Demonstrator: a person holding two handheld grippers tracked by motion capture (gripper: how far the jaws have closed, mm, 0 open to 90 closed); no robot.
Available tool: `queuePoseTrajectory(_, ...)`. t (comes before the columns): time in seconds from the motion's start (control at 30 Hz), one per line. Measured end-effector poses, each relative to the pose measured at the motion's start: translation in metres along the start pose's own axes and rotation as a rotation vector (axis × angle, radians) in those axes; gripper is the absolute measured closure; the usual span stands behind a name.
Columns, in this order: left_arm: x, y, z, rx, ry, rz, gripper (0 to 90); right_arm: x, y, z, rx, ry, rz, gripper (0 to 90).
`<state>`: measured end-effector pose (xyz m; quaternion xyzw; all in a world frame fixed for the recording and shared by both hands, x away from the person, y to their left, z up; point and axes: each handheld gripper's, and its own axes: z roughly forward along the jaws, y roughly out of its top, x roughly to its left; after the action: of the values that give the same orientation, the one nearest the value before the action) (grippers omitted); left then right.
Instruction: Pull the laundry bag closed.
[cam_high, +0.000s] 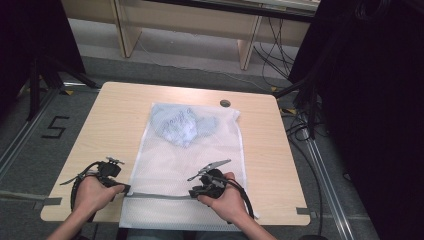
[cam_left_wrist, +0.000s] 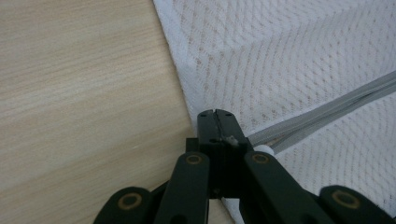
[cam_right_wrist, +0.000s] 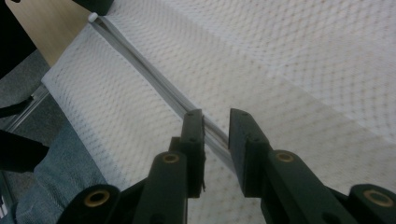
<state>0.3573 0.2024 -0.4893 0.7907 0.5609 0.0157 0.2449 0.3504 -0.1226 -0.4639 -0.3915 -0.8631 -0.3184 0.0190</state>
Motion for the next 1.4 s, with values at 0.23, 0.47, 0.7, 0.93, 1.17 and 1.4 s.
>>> queuePoseTrajectory(0.23, 0.0, -0.001, 0.0, 0.009, -0.007, -0.036, 89.7, 0.016, 0.01, 0.016, 0.022, 0.032, -0.027, 75.9)
queuePoseTrajectory(0.47, -0.001, 0.0, -0.001, 0.012, 0.01, -0.032, 89.6, 0.03, 0.023, 0.032, 0.016, 0.055, -0.073, 75.2)
queuePoseTrajectory(0.7, 0.0, 0.001, 0.001, 0.021, 0.007, -0.029, 89.6, 0.044, 0.033, 0.048, 0.042, 0.081, -0.077, 74.7)
queuePoseTrajectory(0.93, 0.002, 0.001, 0.001, 0.028, 0.001, -0.029, 89.6, 0.058, 0.044, 0.067, 0.032, 0.12, -0.104, 74.7)
queuePoseTrajectory(1.17, 0.005, 0.001, -0.001, 0.058, -0.007, 0.0, 89.6, 0.069, 0.052, 0.081, 0.042, 0.144, -0.086, 74.6)
queuePoseTrajectory(1.4, 0.004, 0.001, 0.001, 0.033, -0.008, -0.024, 89.7, 0.076, 0.064, 0.095, 0.046, 0.161, -0.072, 74.1)
